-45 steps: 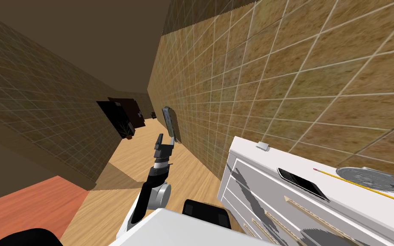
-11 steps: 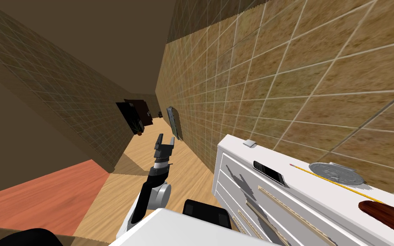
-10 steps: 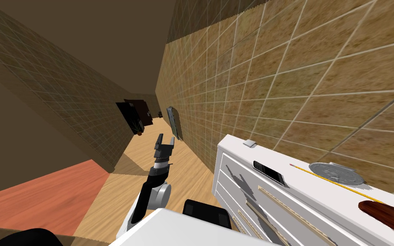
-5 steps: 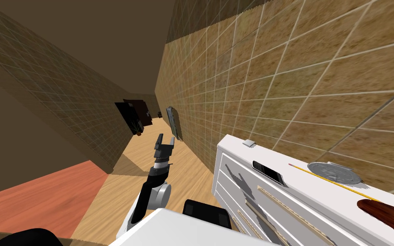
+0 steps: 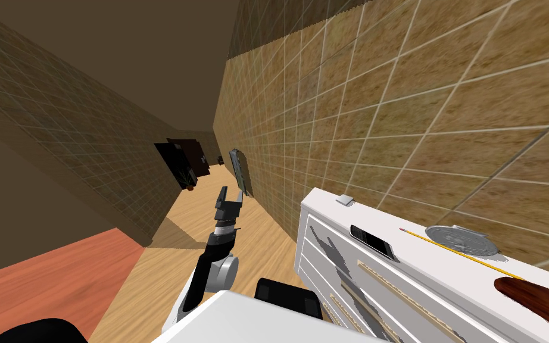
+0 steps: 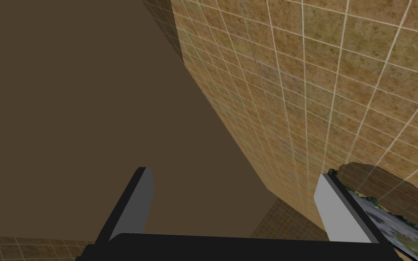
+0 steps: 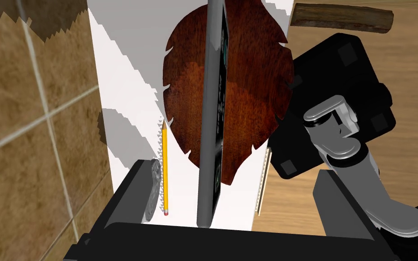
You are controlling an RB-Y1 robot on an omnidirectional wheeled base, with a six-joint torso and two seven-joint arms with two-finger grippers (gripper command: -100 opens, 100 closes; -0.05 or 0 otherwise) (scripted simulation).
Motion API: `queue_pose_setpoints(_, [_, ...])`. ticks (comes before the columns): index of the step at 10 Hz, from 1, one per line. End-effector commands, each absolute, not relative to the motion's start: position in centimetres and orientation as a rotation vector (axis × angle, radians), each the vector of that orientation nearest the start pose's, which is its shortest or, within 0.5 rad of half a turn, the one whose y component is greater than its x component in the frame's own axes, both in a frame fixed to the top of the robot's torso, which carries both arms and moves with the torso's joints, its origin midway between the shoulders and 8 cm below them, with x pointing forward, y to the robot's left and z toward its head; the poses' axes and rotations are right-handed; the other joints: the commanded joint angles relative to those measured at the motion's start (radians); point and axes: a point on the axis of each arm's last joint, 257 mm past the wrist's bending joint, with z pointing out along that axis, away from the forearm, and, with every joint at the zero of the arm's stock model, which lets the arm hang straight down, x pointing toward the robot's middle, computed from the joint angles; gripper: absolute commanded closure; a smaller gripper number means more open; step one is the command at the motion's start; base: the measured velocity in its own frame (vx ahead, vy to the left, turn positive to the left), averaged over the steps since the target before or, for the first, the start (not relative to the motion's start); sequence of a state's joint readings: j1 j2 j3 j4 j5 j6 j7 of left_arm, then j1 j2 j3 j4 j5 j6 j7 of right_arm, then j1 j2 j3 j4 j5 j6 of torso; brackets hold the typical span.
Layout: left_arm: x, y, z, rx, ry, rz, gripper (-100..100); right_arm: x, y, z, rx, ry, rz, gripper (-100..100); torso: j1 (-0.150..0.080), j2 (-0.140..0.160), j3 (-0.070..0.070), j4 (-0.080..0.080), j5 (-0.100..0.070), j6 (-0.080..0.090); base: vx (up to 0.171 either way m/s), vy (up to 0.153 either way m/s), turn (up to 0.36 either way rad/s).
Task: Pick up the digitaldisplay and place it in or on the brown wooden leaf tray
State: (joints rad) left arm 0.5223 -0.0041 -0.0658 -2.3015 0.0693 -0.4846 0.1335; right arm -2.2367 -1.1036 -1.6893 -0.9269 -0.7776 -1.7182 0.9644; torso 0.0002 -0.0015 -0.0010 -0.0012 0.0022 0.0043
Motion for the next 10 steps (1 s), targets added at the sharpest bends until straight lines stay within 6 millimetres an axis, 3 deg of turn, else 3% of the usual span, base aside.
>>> queue_pose_setpoints(1, [34.3, 26.9, 2.3, -0.776, 0.535, -1.524, 0, 14.6, -63.8, 7.9, -1.447, 2.861, -0.053, -100, 0.000, 0.000, 0.000, 0.000, 0.000, 0.000, 0.011, 0.011, -0.034])
queue_pose_setpoints(3, [34.3, 26.9, 2.3, -0.776, 0.535, -1.524, 0, 14.3, -63.2, 9.0, -1.457, 2.855, -0.054, -100, 0.000, 0.000, 0.000, 0.000, 0.000, 0.000, 0.006, 0.006, -0.019])
queue_pose_setpoints(4, [34.3, 26.9, 2.3, -0.776, 0.535, -1.524, 0, 14.3, -63.4, 8.5, -1.453, 2.858, -0.054, -100, 0.000, 0.001, 0.000, 0.000, 0.000, 0.000, -0.007, 0.004, 0.003])
queue_pose_setpoints(5, [34.3, 26.9, 2.3, -0.776, 0.535, -1.524, 0, 14.3, -63.4, 8.6, -1.454, 2.857, -0.053, 0, -0.001, 0.001, 0.000, 0.000, 0.000, 0.000, 0.000, 0.000, 0.000])
queue_pose_setpoints(10, [34.3, 26.9, 2.3, -0.776, 0.535, -1.524, 0, 14.3, -63.4, 8.6, -1.454, 2.857, -0.053, 0, -0.001, 0.001, 0.000, 0.000, -0.001, 0.000, 0.000, 0.000, 0.000])
